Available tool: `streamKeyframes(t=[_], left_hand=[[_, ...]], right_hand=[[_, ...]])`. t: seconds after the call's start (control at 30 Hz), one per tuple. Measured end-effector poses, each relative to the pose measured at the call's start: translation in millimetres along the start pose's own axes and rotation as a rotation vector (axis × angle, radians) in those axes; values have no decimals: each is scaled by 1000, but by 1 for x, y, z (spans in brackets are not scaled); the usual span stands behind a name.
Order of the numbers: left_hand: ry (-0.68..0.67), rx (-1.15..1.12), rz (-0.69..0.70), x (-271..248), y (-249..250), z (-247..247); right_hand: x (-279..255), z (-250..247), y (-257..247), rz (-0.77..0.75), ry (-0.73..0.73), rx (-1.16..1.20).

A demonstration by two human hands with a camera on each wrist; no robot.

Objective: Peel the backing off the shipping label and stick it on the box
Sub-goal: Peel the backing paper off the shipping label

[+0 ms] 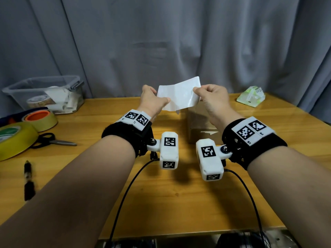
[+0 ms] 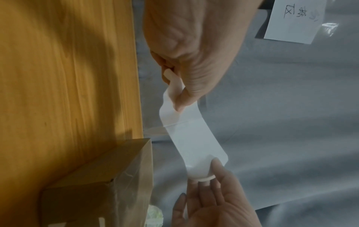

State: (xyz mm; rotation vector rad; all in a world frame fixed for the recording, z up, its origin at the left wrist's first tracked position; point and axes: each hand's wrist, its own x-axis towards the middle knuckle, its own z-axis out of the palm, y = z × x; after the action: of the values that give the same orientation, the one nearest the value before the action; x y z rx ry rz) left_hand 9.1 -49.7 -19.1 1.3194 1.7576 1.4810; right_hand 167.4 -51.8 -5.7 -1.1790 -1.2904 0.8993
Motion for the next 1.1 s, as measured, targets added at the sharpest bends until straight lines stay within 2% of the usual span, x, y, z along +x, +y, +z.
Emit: streamKeyframes(t=[0.63, 0.73, 1.1], left_hand=[[65, 153, -29, -1, -10, -11], [70, 225, -33, -1, -12, -13], [130, 231, -12, -4, -16, -18]], right_hand=[[3, -4, 5, -22, 99, 45], [4, -3, 6, -46, 130, 28], [2, -2, 4, -21, 285, 81]])
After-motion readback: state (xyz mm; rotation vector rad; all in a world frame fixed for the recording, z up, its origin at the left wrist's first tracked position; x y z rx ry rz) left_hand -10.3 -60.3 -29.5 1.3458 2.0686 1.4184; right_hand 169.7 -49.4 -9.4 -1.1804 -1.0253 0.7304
